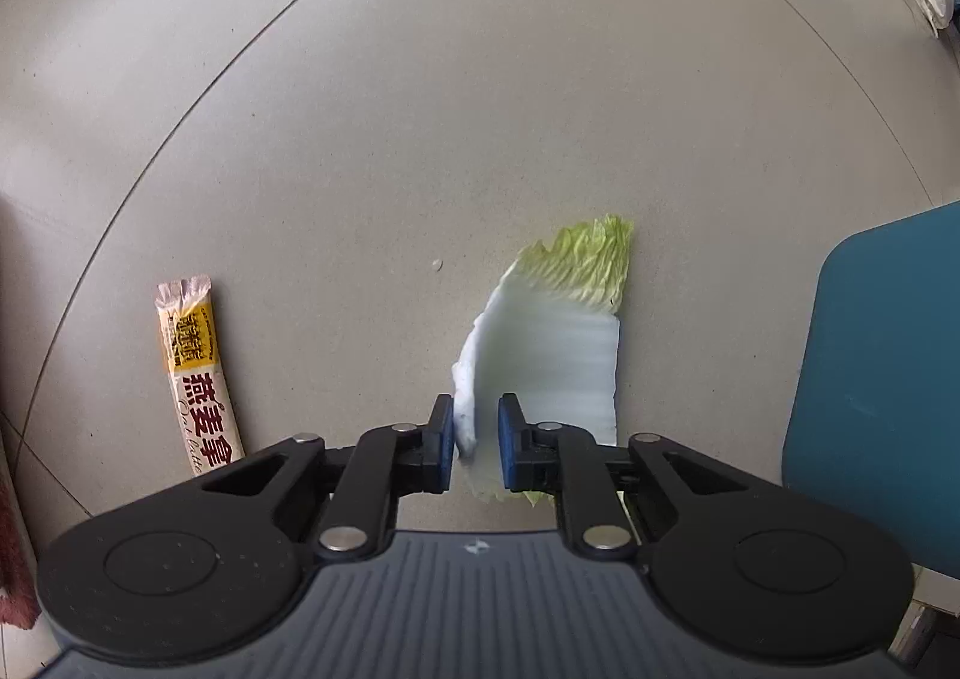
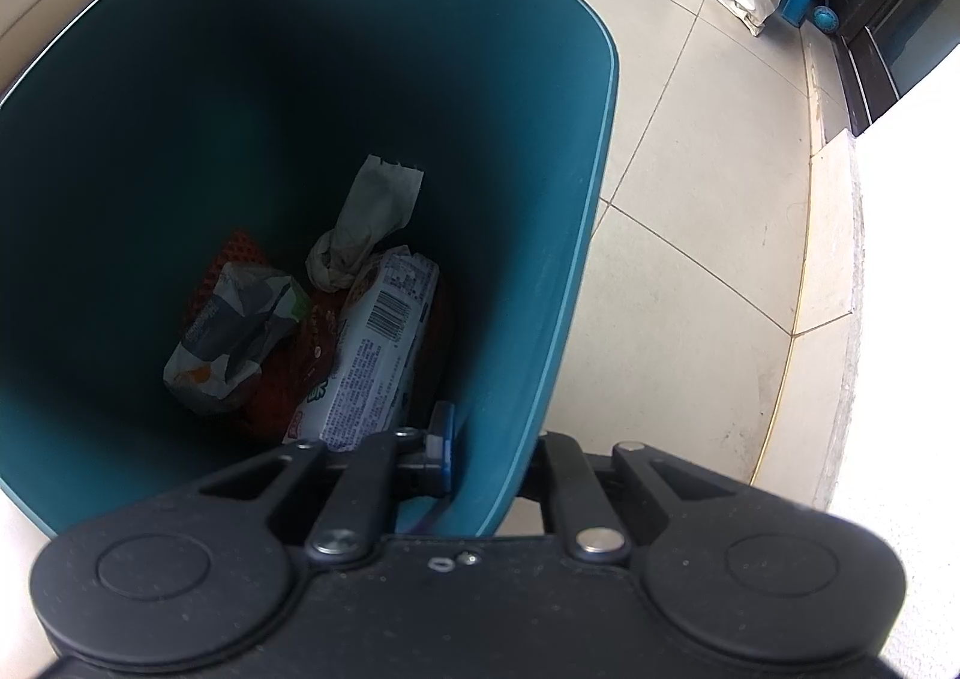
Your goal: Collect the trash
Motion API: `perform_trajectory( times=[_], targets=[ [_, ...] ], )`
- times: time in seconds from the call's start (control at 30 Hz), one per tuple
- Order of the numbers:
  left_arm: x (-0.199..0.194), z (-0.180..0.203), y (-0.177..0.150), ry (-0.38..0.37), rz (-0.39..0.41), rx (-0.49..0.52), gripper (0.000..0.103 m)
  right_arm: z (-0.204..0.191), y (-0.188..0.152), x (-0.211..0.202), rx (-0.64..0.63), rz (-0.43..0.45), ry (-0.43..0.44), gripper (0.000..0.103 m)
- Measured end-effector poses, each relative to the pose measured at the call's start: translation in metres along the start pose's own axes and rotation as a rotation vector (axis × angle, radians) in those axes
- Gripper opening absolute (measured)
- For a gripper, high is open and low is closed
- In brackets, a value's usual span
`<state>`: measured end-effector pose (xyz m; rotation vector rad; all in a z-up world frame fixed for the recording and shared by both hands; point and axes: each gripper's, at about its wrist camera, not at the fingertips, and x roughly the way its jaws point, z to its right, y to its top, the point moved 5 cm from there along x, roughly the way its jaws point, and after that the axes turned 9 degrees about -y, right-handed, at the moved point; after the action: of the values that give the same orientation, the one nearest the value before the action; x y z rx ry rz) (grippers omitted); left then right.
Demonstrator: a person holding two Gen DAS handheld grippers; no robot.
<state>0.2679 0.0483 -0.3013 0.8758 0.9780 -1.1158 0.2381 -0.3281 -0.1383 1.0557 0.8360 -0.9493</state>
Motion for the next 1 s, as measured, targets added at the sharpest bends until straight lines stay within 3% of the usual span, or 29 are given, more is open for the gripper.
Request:
perform_trajectory(
  times=[0.2,0.47,0.77,1.0],
  targets=[
    [-0.022,0.035,0.005,0.125,0.062,0.106,0.008,0.000,-0.001,0.000,0.000,0.005,0.001,0.009],
    [-0.062,0.047,0.004,0.153,0.121,0.202,0.008,0.002,-0.004,-0.002,0.017,0.011,0.003,0.009],
    [-0.164,0.105,0.007,0.110,0.223,0.300,0.008,0.004,-0.003,-0.003,0.031,0.011,0.012,0.009],
    [-0.244,0.165,0.015,0.021,0.331,0.407,0.009,0.009,-0.002,-0.003,0.044,0.007,0.027,0.008]
  ],
)
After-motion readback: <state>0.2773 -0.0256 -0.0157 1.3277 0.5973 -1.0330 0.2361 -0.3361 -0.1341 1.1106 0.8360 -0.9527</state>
